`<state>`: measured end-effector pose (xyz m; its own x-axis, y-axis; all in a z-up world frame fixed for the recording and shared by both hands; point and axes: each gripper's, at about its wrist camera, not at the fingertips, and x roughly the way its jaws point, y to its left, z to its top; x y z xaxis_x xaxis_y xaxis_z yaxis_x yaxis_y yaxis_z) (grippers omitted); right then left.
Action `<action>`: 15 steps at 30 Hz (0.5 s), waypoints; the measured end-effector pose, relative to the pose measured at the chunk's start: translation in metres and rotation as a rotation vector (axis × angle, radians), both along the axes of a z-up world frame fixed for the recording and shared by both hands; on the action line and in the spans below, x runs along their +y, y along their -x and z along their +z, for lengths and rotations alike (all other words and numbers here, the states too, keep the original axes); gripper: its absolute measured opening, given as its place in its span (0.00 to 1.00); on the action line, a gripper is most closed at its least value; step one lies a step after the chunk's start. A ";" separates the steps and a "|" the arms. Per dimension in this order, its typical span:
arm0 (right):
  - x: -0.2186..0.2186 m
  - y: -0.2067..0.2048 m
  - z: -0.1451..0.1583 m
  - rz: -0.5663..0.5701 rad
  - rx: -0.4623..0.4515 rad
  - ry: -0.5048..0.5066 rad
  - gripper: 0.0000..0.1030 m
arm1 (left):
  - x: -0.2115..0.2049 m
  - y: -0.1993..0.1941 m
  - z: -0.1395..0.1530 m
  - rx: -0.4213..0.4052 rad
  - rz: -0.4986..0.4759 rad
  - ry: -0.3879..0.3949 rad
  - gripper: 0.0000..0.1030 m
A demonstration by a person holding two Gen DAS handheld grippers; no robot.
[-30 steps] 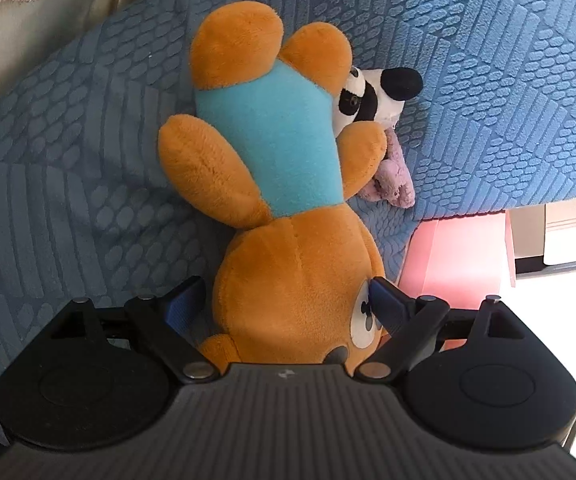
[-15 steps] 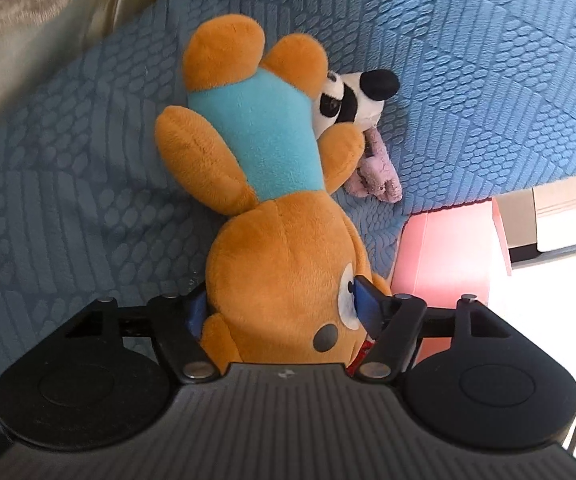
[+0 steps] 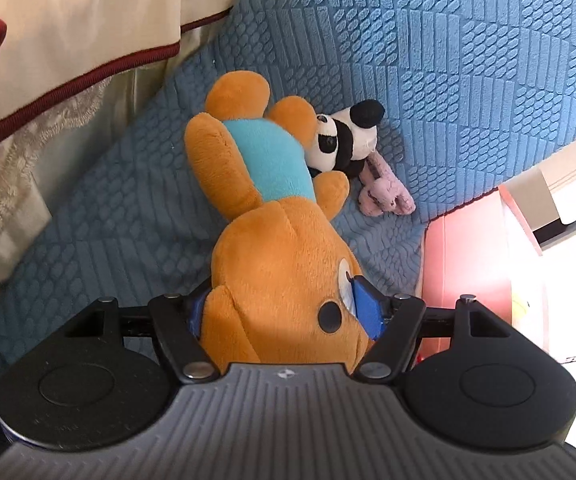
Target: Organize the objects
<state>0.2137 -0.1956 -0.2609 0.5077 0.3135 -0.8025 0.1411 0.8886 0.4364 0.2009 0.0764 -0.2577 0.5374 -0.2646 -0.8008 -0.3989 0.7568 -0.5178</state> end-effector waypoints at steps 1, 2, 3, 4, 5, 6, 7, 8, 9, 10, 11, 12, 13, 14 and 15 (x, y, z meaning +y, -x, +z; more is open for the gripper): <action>0.000 0.000 -0.001 -0.014 0.014 -0.021 0.15 | 0.001 0.000 -0.001 0.001 0.003 0.013 0.72; -0.002 0.001 -0.002 -0.028 0.027 -0.043 0.15 | 0.002 -0.001 -0.003 0.004 0.007 0.026 0.72; -0.003 0.003 -0.003 -0.046 0.041 -0.060 0.17 | 0.002 -0.002 -0.004 0.007 0.012 0.036 0.72; -0.003 0.003 -0.005 -0.065 0.054 -0.071 0.19 | 0.003 -0.003 -0.005 0.009 0.015 0.040 0.72; -0.004 0.004 -0.007 -0.089 0.065 -0.084 0.23 | 0.002 -0.004 -0.005 0.011 0.016 0.039 0.72; -0.005 0.005 -0.009 -0.115 0.067 -0.099 0.26 | 0.002 -0.004 -0.005 0.014 0.018 0.038 0.72; -0.006 0.005 -0.010 -0.143 0.068 -0.115 0.31 | 0.002 -0.004 -0.005 0.014 0.019 0.040 0.72; -0.007 0.006 -0.010 -0.173 0.074 -0.118 0.35 | 0.003 -0.004 -0.005 0.013 0.020 0.043 0.72; -0.008 0.005 -0.011 -0.202 0.076 -0.120 0.41 | 0.002 -0.005 -0.005 0.013 0.022 0.046 0.72; -0.010 0.006 -0.011 -0.225 0.079 -0.121 0.44 | 0.003 -0.005 -0.005 0.014 0.024 0.049 0.72; -0.011 0.006 -0.010 -0.240 0.081 -0.122 0.45 | 0.003 -0.005 -0.005 0.015 0.026 0.053 0.72; -0.012 0.007 -0.009 -0.249 0.083 -0.117 0.49 | 0.003 -0.005 -0.005 0.015 0.027 0.055 0.72; -0.012 0.007 -0.008 -0.256 0.085 -0.103 0.54 | 0.003 -0.005 -0.004 0.014 0.028 0.057 0.72; -0.012 0.007 -0.008 -0.261 0.086 -0.088 0.56 | 0.004 -0.005 -0.004 0.013 0.029 0.059 0.72; -0.013 0.006 -0.008 -0.265 0.087 -0.070 0.59 | 0.004 -0.005 -0.005 0.013 0.030 0.062 0.72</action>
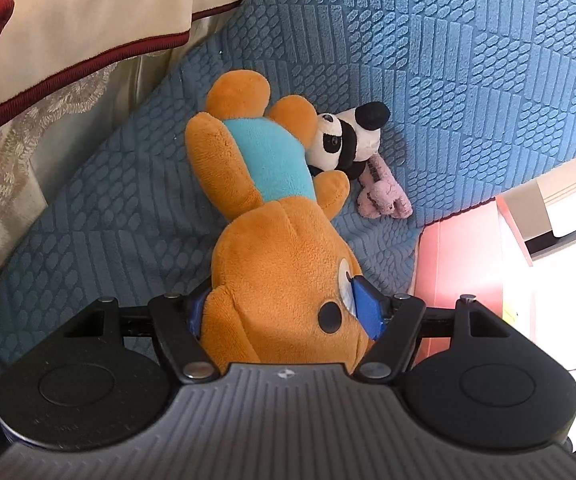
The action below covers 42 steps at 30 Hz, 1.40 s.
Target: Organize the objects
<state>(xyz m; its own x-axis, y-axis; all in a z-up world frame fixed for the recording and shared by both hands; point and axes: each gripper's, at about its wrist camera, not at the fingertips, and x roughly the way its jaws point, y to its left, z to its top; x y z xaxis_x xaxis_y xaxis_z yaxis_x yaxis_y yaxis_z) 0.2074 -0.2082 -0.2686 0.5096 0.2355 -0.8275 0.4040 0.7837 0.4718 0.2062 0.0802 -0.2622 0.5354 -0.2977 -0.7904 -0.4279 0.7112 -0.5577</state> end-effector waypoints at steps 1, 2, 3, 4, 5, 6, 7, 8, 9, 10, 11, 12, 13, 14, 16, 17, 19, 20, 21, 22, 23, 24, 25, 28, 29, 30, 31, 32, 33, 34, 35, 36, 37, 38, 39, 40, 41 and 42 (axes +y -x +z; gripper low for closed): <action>0.000 -0.001 -0.001 0.000 0.003 0.012 0.59 | 0.000 0.000 0.000 0.000 0.001 0.004 0.72; 0.001 -0.002 -0.002 0.007 0.008 0.022 0.59 | 0.001 0.000 0.000 -0.001 0.002 0.007 0.72; 0.002 -0.004 -0.004 0.019 0.014 0.032 0.59 | 0.001 0.000 0.000 -0.002 0.002 0.008 0.72; 0.004 -0.007 -0.006 0.028 0.020 0.048 0.58 | 0.001 0.000 0.000 -0.001 0.002 0.009 0.72; 0.005 -0.008 -0.008 0.027 0.026 0.065 0.58 | 0.001 0.000 -0.001 -0.001 0.002 0.010 0.72; 0.006 -0.010 -0.011 0.019 0.037 0.077 0.58 | 0.002 0.000 -0.001 -0.001 0.003 0.012 0.72; 0.007 -0.013 -0.015 0.009 0.051 0.076 0.58 | 0.002 0.000 -0.001 -0.001 0.004 0.013 0.72; 0.007 -0.015 -0.020 0.002 0.066 0.064 0.58 | 0.002 0.000 -0.001 -0.001 0.004 0.012 0.72; 0.006 -0.017 -0.024 -0.006 0.077 0.054 0.58 | 0.001 0.000 -0.001 -0.001 0.005 0.013 0.72; 0.006 -0.019 -0.028 -0.016 0.086 0.051 0.58 | 0.002 0.000 -0.001 0.000 0.005 0.014 0.72; 0.007 -0.021 -0.032 -0.018 0.096 0.055 0.58 | 0.002 0.000 -0.001 0.000 0.005 0.014 0.72; 0.009 -0.023 -0.036 -0.017 0.101 0.059 0.58 | 0.001 0.000 -0.001 0.001 0.005 0.014 0.72; 0.011 -0.025 -0.039 -0.013 0.101 0.059 0.58 | 0.001 0.000 -0.001 0.001 0.005 0.013 0.72; 0.012 -0.027 -0.042 -0.005 0.098 0.060 0.59 | 0.001 0.000 -0.001 0.001 0.004 0.011 0.72; 0.013 -0.030 -0.045 0.015 0.096 0.068 0.59 | 0.001 0.001 0.000 -0.003 0.000 0.004 0.72; 0.014 -0.031 -0.045 0.023 0.095 0.073 0.59 | 0.001 0.001 0.000 -0.003 0.000 0.003 0.72; 0.015 -0.032 -0.043 0.052 0.089 0.082 0.58 | 0.001 0.001 -0.001 -0.002 0.002 0.007 0.72; 0.015 -0.031 -0.041 0.069 0.079 0.085 0.58 | 0.001 0.001 -0.001 -0.003 0.003 0.007 0.72; 0.015 -0.031 -0.039 0.084 0.069 0.090 0.58 | 0.001 0.001 -0.001 -0.003 0.004 0.005 0.72; 0.016 -0.031 -0.037 0.102 0.057 0.096 0.58 | 0.001 0.001 -0.001 -0.003 0.003 0.004 0.72; 0.017 -0.030 -0.035 0.125 0.041 0.103 0.58 | 0.001 0.001 -0.001 -0.002 0.003 0.003 0.72; 0.018 -0.030 -0.032 0.145 0.027 0.108 0.58 | 0.000 0.001 -0.001 -0.002 0.003 0.002 0.72; 0.018 -0.029 -0.031 0.165 0.014 0.109 0.58 | 0.000 0.000 -0.002 -0.002 0.002 0.001 0.72; 0.020 -0.027 -0.025 0.229 -0.029 0.119 0.58 | 0.000 0.000 -0.002 0.001 0.001 0.000 0.72; 0.021 -0.027 -0.023 0.251 -0.043 0.128 0.58 | 0.000 0.000 -0.002 0.002 0.000 0.000 0.72; 0.022 -0.026 -0.021 0.276 -0.063 0.140 0.58 | 0.000 0.000 -0.003 0.003 0.000 0.002 0.72; 0.024 -0.024 -0.018 0.300 -0.085 0.151 0.58 | 0.001 -0.001 -0.003 0.004 0.001 0.006 0.72; 0.024 -0.022 -0.015 0.324 -0.108 0.162 0.58 | 0.002 0.000 -0.003 0.003 0.003 0.009 0.72; 0.026 -0.020 -0.011 0.349 -0.129 0.179 0.58 | 0.002 0.000 -0.003 0.003 0.005 0.010 0.72; 0.027 -0.019 -0.008 0.370 -0.147 0.196 0.58 | 0.002 0.000 -0.004 0.003 0.005 0.010 0.72; 0.028 -0.015 -0.005 0.392 -0.170 0.216 0.58 | 0.002 0.000 -0.004 0.003 0.005 0.010 0.72; 0.030 -0.013 -0.002 0.414 -0.193 0.239 0.58 | 0.002 0.000 -0.004 0.004 0.005 0.009 0.72; 0.032 -0.011 0.001 0.433 -0.218 0.262 0.58 | 0.002 -0.001 -0.004 0.005 0.005 0.008 0.72; 0.034 -0.009 0.002 0.453 -0.243 0.287 0.58 | 0.001 -0.001 -0.004 0.006 0.004 0.007 0.72; 0.037 -0.005 0.004 0.474 -0.273 0.321 0.58 | 0.000 -0.001 -0.004 0.008 0.003 0.005 0.72; 0.040 -0.001 0.004 0.495 -0.302 0.369 0.58 | 0.000 -0.001 -0.005 0.010 0.001 0.002 0.72; 0.043 0.003 0.002 0.509 -0.318 0.415 0.58 | -0.001 -0.002 -0.005 0.012 -0.001 -0.001 0.72; 0.046 0.007 -0.001 0.524 -0.324 0.453 0.58 | -0.002 -0.002 -0.005 0.014 -0.003 -0.004 0.72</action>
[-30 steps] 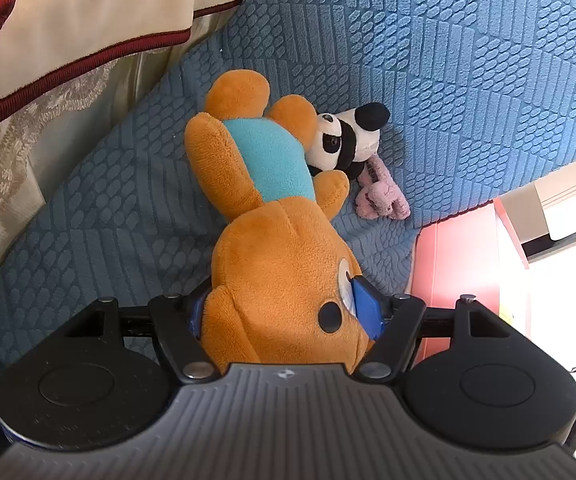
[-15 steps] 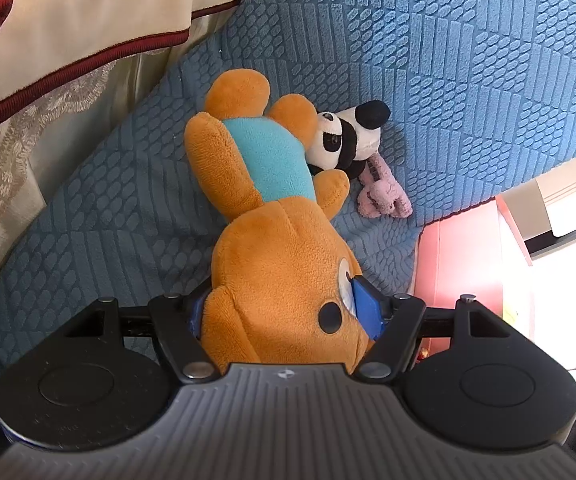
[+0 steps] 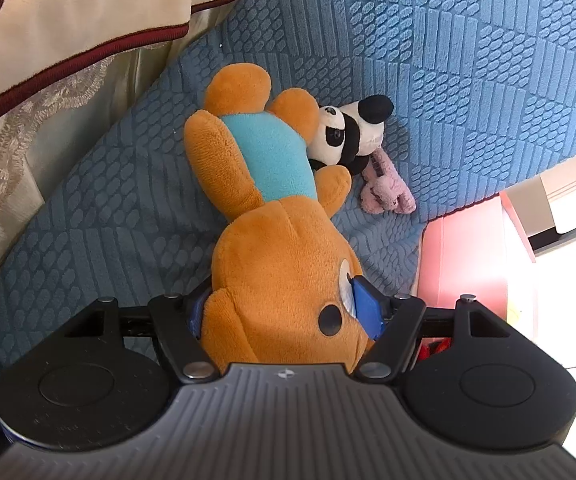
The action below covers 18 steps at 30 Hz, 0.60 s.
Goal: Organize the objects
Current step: 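Lift the bear with the left gripper while the right gripper lifts the red lion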
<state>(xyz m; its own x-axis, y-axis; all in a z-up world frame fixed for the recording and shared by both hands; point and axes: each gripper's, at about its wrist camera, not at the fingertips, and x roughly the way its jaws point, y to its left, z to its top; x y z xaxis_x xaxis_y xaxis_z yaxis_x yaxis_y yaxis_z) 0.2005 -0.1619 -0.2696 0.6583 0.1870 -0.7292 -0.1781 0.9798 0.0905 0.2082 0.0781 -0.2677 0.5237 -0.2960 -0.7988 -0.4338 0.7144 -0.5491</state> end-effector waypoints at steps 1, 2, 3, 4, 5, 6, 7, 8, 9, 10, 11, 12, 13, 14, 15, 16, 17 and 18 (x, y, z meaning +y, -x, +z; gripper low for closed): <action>0.001 0.003 -0.004 0.013 -0.001 0.015 0.58 | -0.001 0.000 0.000 0.002 -0.001 -0.002 0.72; 0.001 0.005 -0.008 0.023 0.003 0.021 0.58 | -0.001 -0.001 -0.001 0.004 -0.002 -0.003 0.72; 0.000 0.007 -0.012 0.025 0.010 0.024 0.58 | -0.001 -0.001 -0.001 0.006 -0.003 -0.004 0.72; -0.001 0.008 -0.015 0.021 0.019 0.028 0.58 | -0.002 -0.001 -0.002 0.007 -0.004 -0.005 0.72; -0.002 0.009 -0.019 0.016 0.029 0.033 0.58 | -0.002 -0.001 -0.002 0.009 -0.004 -0.006 0.72; -0.001 0.010 -0.022 0.019 0.032 0.036 0.58 | -0.002 -0.002 -0.003 0.011 -0.003 -0.006 0.72; -0.001 0.010 -0.026 0.024 0.041 0.039 0.58 | -0.002 -0.002 -0.004 0.013 -0.004 -0.006 0.72; -0.002 0.010 -0.027 0.023 0.049 0.039 0.58 | -0.002 -0.002 -0.004 0.014 -0.004 -0.005 0.72; -0.003 0.010 -0.029 0.020 0.053 0.034 0.58 | -0.002 -0.002 -0.004 0.016 -0.003 -0.004 0.72; -0.004 0.010 -0.029 0.021 0.048 0.031 0.58 | -0.003 -0.002 -0.005 0.018 -0.003 -0.004 0.72; -0.004 0.010 -0.028 0.022 0.044 0.027 0.59 | -0.003 -0.003 -0.005 0.021 -0.003 -0.003 0.72; -0.005 0.009 -0.028 0.020 0.042 0.020 0.59 | -0.003 -0.003 -0.006 0.024 -0.003 -0.001 0.72; -0.005 0.008 -0.028 0.019 0.042 0.013 0.59 | -0.004 -0.004 -0.007 0.026 -0.003 0.000 0.72; -0.006 0.007 -0.029 0.019 0.044 0.008 0.59 | -0.004 -0.004 -0.007 0.028 -0.004 -0.001 0.72; -0.006 0.006 -0.030 0.020 0.044 0.006 0.59 | -0.005 -0.005 -0.007 0.030 -0.006 -0.003 0.72; -0.005 0.006 -0.031 0.024 0.042 0.008 0.59 | -0.006 -0.005 -0.008 0.031 -0.007 -0.005 0.72; -0.007 0.008 -0.030 0.027 0.039 0.010 0.59 | -0.007 -0.005 -0.008 0.031 -0.007 -0.005 0.72; -0.007 0.007 -0.032 0.027 0.043 0.009 0.59 | -0.008 -0.006 -0.009 0.031 -0.007 -0.005 0.72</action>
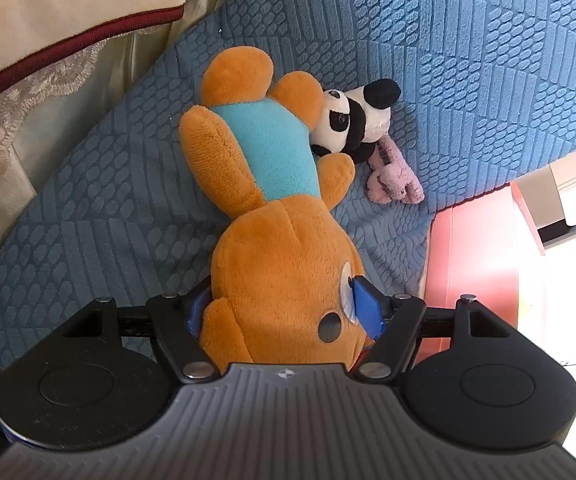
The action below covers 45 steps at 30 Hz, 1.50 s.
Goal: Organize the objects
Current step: 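Lift the bear with the left gripper while the right gripper lifts the red lion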
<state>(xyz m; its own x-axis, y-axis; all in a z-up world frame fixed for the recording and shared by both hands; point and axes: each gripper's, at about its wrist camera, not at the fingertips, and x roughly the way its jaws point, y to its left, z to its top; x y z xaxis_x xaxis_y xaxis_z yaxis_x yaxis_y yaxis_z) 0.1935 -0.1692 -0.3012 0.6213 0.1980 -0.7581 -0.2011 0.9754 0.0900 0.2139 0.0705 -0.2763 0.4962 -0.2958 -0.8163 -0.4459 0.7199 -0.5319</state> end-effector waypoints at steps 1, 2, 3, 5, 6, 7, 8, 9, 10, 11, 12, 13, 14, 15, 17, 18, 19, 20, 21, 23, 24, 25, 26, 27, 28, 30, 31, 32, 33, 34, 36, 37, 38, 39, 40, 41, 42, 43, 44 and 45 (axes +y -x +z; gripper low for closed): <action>0.000 -0.001 -0.001 -0.003 0.010 -0.003 0.59 | -0.001 0.000 0.000 0.000 -0.001 -0.001 0.73; -0.001 -0.003 -0.002 -0.010 0.019 -0.016 0.59 | -0.002 0.000 -0.001 0.000 -0.003 -0.006 0.73; -0.003 -0.005 -0.003 -0.016 0.025 -0.028 0.59 | -0.003 0.000 -0.001 -0.001 -0.003 -0.010 0.73; -0.004 -0.006 -0.002 -0.016 0.033 -0.035 0.58 | -0.005 -0.001 -0.002 0.001 -0.001 -0.014 0.74; -0.003 -0.007 -0.001 -0.012 0.039 -0.032 0.58 | -0.005 -0.001 -0.003 0.004 0.001 -0.011 0.76; -0.004 -0.008 0.000 -0.007 0.045 -0.031 0.58 | -0.005 -0.002 -0.005 0.010 0.005 -0.006 0.78; -0.004 -0.009 0.001 -0.005 0.051 -0.031 0.58 | -0.005 -0.003 -0.007 0.016 0.008 0.003 0.80; -0.005 -0.010 0.002 -0.005 0.061 -0.033 0.58 | -0.004 -0.004 -0.010 0.028 0.012 0.019 0.82; -0.005 -0.010 0.003 -0.006 0.070 -0.035 0.58 | -0.004 -0.005 -0.015 0.041 0.017 0.043 0.83; -0.006 -0.010 0.004 -0.006 0.074 -0.038 0.58 | -0.003 -0.006 -0.019 0.047 0.021 0.070 0.83; -0.006 -0.009 0.005 -0.004 0.075 -0.040 0.58 | -0.003 -0.006 -0.022 0.054 0.025 0.095 0.83; -0.007 -0.008 0.007 -0.002 0.072 -0.040 0.58 | -0.004 -0.007 -0.026 0.061 0.029 0.114 0.83; -0.007 -0.008 0.008 -0.001 0.068 -0.038 0.58 | -0.004 -0.007 -0.028 0.064 0.034 0.126 0.83; -0.008 -0.008 0.010 0.002 0.064 -0.037 0.58 | -0.005 -0.007 -0.029 0.064 0.037 0.130 0.83; -0.008 -0.009 0.013 0.012 0.060 -0.042 0.58 | -0.009 -0.007 -0.030 0.055 0.037 0.118 0.83; -0.008 -0.008 0.014 0.018 0.057 -0.044 0.58 | -0.010 -0.006 -0.029 0.048 0.038 0.109 0.83; -0.007 -0.008 0.016 0.024 0.052 -0.041 0.58 | -0.012 -0.005 -0.028 0.044 0.040 0.100 0.82; -0.007 -0.008 0.017 0.031 0.046 -0.035 0.58 | -0.014 -0.004 -0.026 0.039 0.040 0.093 0.81; -0.006 -0.007 0.019 0.038 0.043 -0.032 0.58 | -0.016 -0.003 -0.024 0.033 0.037 0.082 0.80; -0.006 -0.008 0.022 0.046 0.047 -0.036 0.58 | -0.020 0.000 -0.020 0.025 0.033 0.059 0.77; -0.007 -0.009 0.024 0.048 0.052 -0.042 0.58 | -0.021 0.000 -0.018 0.023 0.035 0.061 0.76; -0.007 -0.010 0.026 0.050 0.054 -0.046 0.58 | -0.023 0.001 -0.017 0.018 0.033 0.075 0.75; -0.007 -0.010 0.029 0.055 0.055 -0.048 0.58 | -0.022 0.002 -0.014 0.010 0.026 0.088 0.75; -0.007 -0.011 0.032 0.063 0.052 -0.049 0.58 | -0.024 0.004 -0.011 -0.001 0.020 0.085 0.74; -0.006 -0.010 0.036 0.073 0.049 -0.050 0.58 | -0.025 0.006 -0.007 -0.012 0.020 0.066 0.73; -0.006 -0.011 0.045 0.104 0.047 -0.055 0.58 | -0.024 0.013 -0.001 -0.038 0.039 0.066 0.72; -0.006 -0.011 0.049 0.122 0.047 -0.062 0.58 | -0.023 0.015 0.001 -0.047 0.042 0.081 0.72; -0.007 -0.011 0.054 0.137 0.047 -0.068 0.58 | -0.023 0.018 0.004 -0.054 0.045 0.092 0.72; -0.007 -0.012 0.059 0.149 0.045 -0.073 0.58 | -0.023 0.020 0.007 -0.064 0.052 0.096 0.72; -0.008 -0.013 0.064 0.157 0.042 -0.073 0.58 | -0.026 0.022 0.009 -0.073 0.055 0.094 0.72; -0.010 -0.016 0.075 0.169 0.035 -0.079 0.58 | -0.031 0.025 0.015 -0.082 0.047 0.082 0.72; -0.011 -0.018 0.080 0.172 0.032 -0.083 0.58 | -0.033 0.027 0.019 -0.084 0.042 0.074 0.71; -0.012 -0.019 0.084 0.175 0.030 -0.088 0.58 | -0.035 0.030 0.022 -0.089 0.040 0.065 0.71; -0.014 -0.021 0.089 0.176 0.028 -0.094 0.58 | -0.036 0.034 0.027 -0.096 0.039 0.058 0.71; -0.016 -0.022 0.093 0.176 0.027 -0.101 0.58 | -0.039 0.034 0.030 -0.102 0.038 0.052 0.71; -0.018 -0.023 0.096 0.174 0.027 -0.107 0.58 | -0.042 0.035 0.034 -0.107 0.037 0.048 0.71; -0.020 -0.025 0.100 0.172 0.025 -0.113 0.58 | -0.043 0.035 0.038 -0.112 0.036 0.044 0.71; -0.023 -0.025 0.104 0.172 0.020 -0.117 0.58 | -0.044 0.037 0.043 -0.120 0.033 0.037 0.71; -0.025 -0.026 0.109 0.173 0.014 -0.121 0.58 | -0.046 0.038 0.048 -0.128 0.029 0.030 0.71; -0.027 -0.025 0.113 0.174 0.006 -0.122 0.58 | -0.047 0.039 0.052 -0.133 0.026 0.023 0.71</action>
